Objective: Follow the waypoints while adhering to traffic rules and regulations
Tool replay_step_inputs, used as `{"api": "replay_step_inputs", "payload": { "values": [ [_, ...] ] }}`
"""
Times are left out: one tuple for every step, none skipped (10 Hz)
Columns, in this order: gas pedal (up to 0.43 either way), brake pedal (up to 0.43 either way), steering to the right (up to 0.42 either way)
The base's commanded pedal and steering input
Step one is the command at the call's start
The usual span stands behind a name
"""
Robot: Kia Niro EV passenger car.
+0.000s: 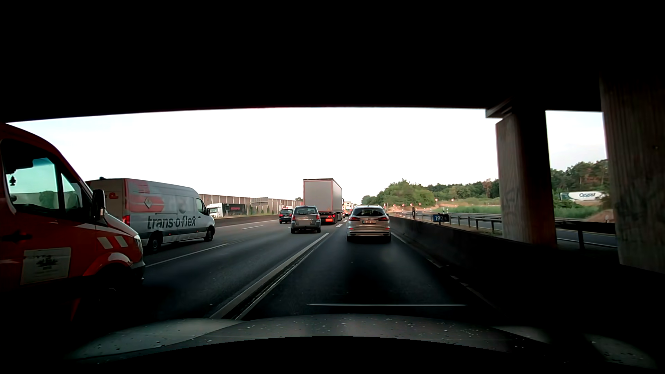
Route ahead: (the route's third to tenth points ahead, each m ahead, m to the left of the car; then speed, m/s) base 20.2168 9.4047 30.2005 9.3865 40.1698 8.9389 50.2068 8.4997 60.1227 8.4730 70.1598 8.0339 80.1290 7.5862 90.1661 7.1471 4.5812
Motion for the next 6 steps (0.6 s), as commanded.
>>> {"api": "replay_step_inputs", "payload": {
  "values": [
    [0.098,0.000,0.012],
    [0.098,0.000,0.008],
    [0.098,0.000,0.005],
    [0.098,0.000,0.005],
    [0.118,0.000,0.005],
    [0.118,0.000,0.005]
  ]
}}
